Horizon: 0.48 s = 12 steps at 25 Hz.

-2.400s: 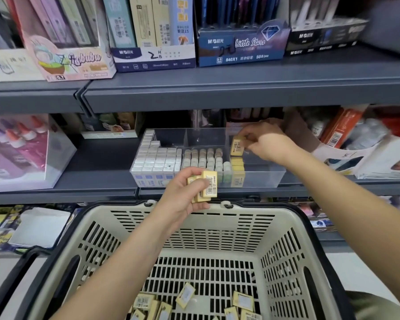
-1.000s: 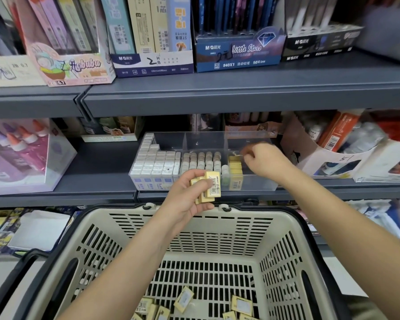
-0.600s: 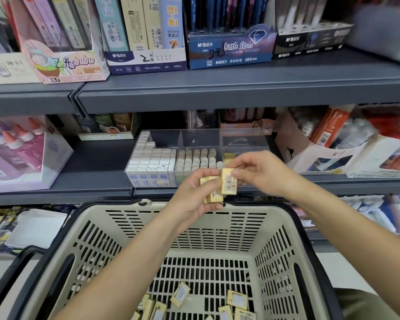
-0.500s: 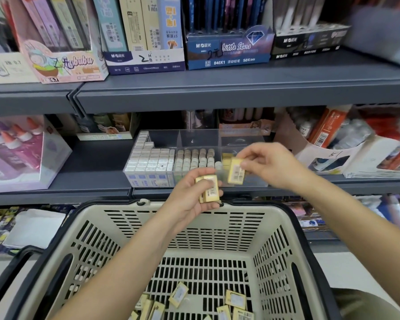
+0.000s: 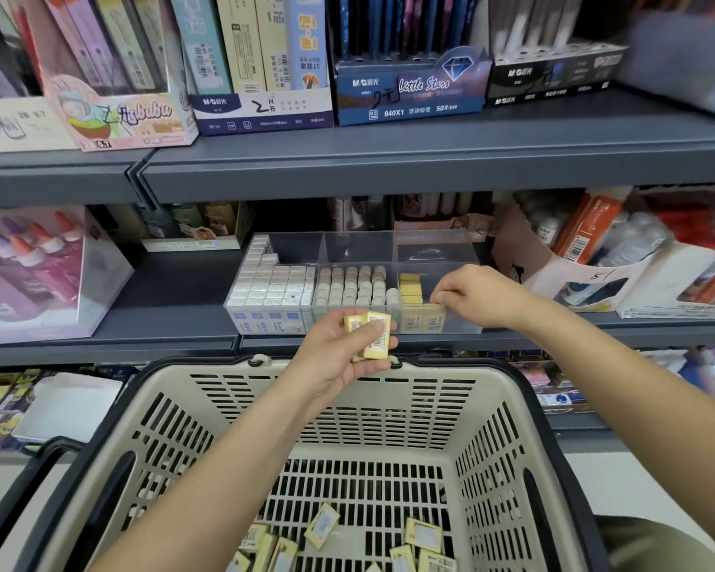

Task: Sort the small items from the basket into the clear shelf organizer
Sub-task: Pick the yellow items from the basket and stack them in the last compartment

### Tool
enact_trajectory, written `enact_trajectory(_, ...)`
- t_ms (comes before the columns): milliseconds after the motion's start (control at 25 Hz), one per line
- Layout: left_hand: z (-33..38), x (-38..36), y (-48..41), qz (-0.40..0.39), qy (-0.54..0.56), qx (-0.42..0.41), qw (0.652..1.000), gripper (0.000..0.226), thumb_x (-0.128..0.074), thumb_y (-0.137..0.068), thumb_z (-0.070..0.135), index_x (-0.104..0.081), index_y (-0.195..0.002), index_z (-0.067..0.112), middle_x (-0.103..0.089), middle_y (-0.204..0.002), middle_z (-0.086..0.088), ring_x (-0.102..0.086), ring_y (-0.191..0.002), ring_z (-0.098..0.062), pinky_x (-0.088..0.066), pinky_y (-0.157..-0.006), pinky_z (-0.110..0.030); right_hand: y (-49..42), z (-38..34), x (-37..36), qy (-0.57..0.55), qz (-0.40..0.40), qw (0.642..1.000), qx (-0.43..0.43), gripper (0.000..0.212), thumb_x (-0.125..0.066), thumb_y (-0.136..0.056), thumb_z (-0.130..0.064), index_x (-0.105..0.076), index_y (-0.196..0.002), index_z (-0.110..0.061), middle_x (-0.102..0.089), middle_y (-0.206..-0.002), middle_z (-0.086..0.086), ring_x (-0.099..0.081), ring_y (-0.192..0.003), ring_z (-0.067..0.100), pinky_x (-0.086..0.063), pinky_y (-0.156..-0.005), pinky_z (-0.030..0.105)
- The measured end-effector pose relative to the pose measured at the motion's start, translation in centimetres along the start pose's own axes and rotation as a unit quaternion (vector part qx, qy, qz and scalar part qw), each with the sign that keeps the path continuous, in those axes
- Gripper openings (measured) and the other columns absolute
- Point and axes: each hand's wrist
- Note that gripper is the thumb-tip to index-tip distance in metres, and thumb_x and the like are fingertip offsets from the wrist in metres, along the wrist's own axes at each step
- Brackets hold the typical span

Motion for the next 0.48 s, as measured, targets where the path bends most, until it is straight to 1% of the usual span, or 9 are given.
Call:
enact_trajectory(120, -0.2, -0.5, -0.2, -0.009, 0.001, -0.001, 1.000, 0.026, -0.061, -0.085, 0.004, -0.051, -0.109, 0.006, -0.067, -0.104, -0.017, -0.071, -0.083, -0.020, -0.057, -0.054, -0.025, 0.2, -0.4, 0.4, 0.011, -0.012, 1.000, 0.010, 0.027, -0.044, -0.096, -0.018, -0.068, -0.108, -0.012, -0.066, -0.115, -0.001, -0.057, -0.102, 0.014, -0.037, -0.083, 0.021)
enact_trajectory(200, -0.3, -0.6, -0.3, -0.011, 0.005, 0.001, 1.000, 0.026, -0.061, -0.084, 0.005, -0.050, -0.108, 0.007, -0.067, -0.102, -0.017, -0.071, -0.082, -0.020, -0.057, -0.054, -0.025, 0.8, -1.0, 0.9, 0.002, 0.031, 0.999, 0.024, 0.026, -0.047, -0.095, -0.021, -0.067, -0.111, -0.017, -0.066, -0.113, -0.004, -0.058, -0.104, 0.014, -0.039, -0.085, 0.022)
enact_trajectory(240, -0.4, -0.6, -0.4, -0.013, 0.006, 0.001, 1.000, 0.027, -0.062, -0.083, 0.006, -0.050, -0.107, 0.008, -0.068, -0.100, -0.016, -0.071, -0.081, -0.020, -0.057, -0.054, -0.025, 1.2, -1.5, 1.1, -0.025, 0.056, 0.997, 0.037, 0.024, -0.049, -0.094, -0.023, -0.067, -0.110, -0.019, -0.068, -0.109, -0.005, -0.060, -0.102, 0.012, -0.040, -0.084, 0.021)
enact_trajectory(280, -0.5, -0.7, -0.4, -0.016, 0.008, -0.001, 1.000, 0.028, -0.063, -0.082, 0.008, -0.051, -0.107, 0.008, -0.069, -0.097, -0.015, -0.071, -0.081, -0.021, -0.057, -0.053, -0.025, 1.8, -2.1, 1.1, -0.069, 0.063, 0.994, 0.054, 0.023, -0.053, -0.092, -0.025, -0.068, -0.108, -0.020, -0.069, -0.104, -0.006, -0.062, -0.097, 0.010, -0.043, -0.083, 0.021)
enact_trajectory(360, -0.7, -0.9, -0.5, -0.029, 0.014, -0.008, 0.999, 0.033, -0.065, -0.078, 0.013, -0.051, -0.107, 0.008, -0.071, -0.090, -0.010, -0.071, -0.081, -0.021, -0.056, -0.054, -0.025, 3.0, -3.6, 0.5, -0.157, 0.021, 0.984, 0.078, 0.022, -0.058, -0.090, -0.028, -0.068, -0.107, -0.020, -0.070, -0.098, -0.007, -0.065, -0.088, 0.006, -0.049, -0.081, 0.021)
enact_trajectory(400, -0.8, -1.2, -0.5, -0.034, 0.016, -0.010, 0.999, 0.034, -0.066, -0.076, 0.015, -0.052, -0.106, 0.008, -0.072, -0.088, -0.008, -0.071, -0.081, -0.021, -0.056, -0.054, -0.024, 3.5, -4.1, -0.1, -0.179, 0.004, 0.981, 0.077, 0.020, -0.059, -0.089, -0.027, -0.068, -0.106, -0.020, -0.070, -0.093, -0.008, -0.066, -0.083, 0.003, -0.051, -0.079, 0.020)
enact_trajectory(480, -1.1, -1.6, -0.8, -0.027, 0.015, -0.010, 0.999, 0.027, -0.064, -0.079, 0.018, -0.055, -0.102, 0.009, -0.071, -0.089, -0.008, -0.071, -0.080, -0.020, -0.056, -0.054, -0.023, 4.0, -4.4, -0.8, -0.187, 0.017, 0.980, 0.066, 0.013, -0.062, -0.088, -0.024, -0.069, -0.098, -0.021, -0.069, -0.085, -0.010, -0.067, -0.077, 0.003, -0.053, -0.076, 0.021)
Point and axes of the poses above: each hand's wrist, its own y-axis away from the middle knuckle, its own x-axis out of the back of the hand, z = x × y
